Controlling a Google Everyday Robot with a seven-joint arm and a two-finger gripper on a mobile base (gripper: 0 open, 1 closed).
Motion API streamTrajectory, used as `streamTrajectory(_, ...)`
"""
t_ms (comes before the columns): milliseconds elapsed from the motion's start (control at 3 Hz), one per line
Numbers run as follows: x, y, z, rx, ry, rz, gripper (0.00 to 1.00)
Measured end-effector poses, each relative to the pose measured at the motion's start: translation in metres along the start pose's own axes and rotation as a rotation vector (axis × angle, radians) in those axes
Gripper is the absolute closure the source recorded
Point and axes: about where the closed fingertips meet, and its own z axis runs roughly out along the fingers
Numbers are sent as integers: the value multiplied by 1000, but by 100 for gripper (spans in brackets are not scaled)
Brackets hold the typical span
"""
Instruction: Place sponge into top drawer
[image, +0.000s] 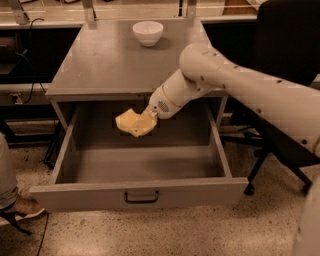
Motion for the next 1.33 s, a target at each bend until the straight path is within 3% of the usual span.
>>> streamTrajectory(333,13,-3,70,-25,-17,32,96)
streamTrajectory(667,9,-10,95,13,-65,53,74)
streamTrajectory(1333,13,-17,114,65,-138,87,27)
